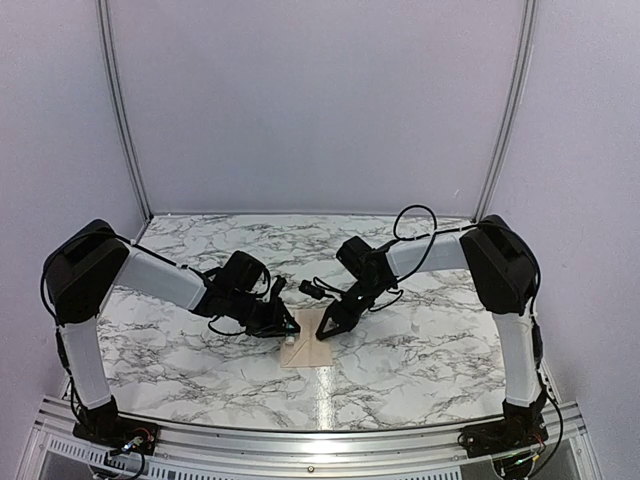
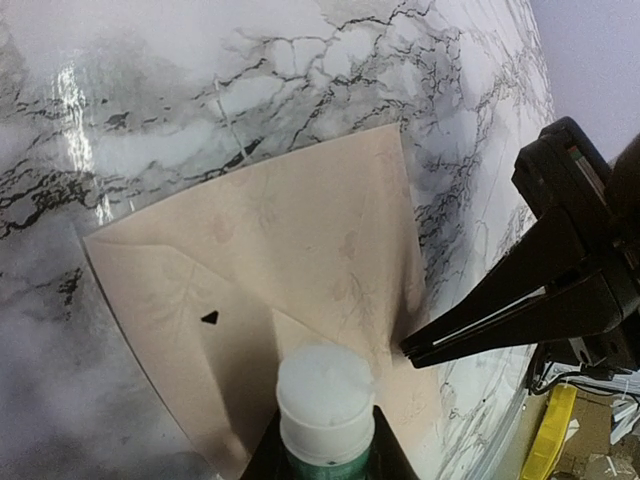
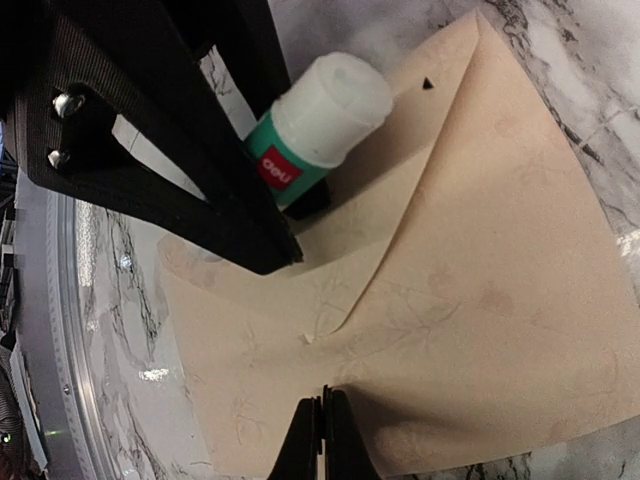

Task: Place the letter into the envelope and seal it

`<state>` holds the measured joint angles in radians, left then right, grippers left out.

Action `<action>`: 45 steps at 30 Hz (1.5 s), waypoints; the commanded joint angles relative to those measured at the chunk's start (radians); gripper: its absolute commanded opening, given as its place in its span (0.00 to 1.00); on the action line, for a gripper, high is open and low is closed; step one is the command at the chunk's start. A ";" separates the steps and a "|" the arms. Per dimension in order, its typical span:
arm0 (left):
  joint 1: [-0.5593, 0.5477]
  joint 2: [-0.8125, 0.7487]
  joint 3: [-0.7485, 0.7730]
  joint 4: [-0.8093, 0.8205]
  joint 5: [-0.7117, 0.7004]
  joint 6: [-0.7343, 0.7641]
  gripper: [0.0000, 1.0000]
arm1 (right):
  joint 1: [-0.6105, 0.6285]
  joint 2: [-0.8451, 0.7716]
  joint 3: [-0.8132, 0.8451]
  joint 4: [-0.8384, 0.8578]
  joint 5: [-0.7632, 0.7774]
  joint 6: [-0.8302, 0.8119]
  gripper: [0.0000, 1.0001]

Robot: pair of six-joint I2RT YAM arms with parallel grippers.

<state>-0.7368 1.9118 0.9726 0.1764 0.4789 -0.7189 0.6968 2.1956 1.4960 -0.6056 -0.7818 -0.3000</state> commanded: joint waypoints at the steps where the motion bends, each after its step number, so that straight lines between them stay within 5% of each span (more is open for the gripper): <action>1: -0.003 0.025 0.002 0.011 0.006 -0.004 0.00 | 0.004 0.013 0.025 -0.026 0.030 -0.004 0.01; 27: -0.007 -0.009 -0.017 0.014 -0.010 -0.004 0.00 | 0.046 0.113 0.177 -0.064 -0.057 0.035 0.01; 45: -0.079 -0.184 -0.148 0.022 -0.045 -0.058 0.00 | 0.046 0.095 0.155 -0.063 -0.009 0.048 0.01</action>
<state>-0.7929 1.7432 0.8658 0.1852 0.4652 -0.7475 0.7372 2.2982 1.6463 -0.6544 -0.8440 -0.2607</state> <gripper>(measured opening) 0.166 0.008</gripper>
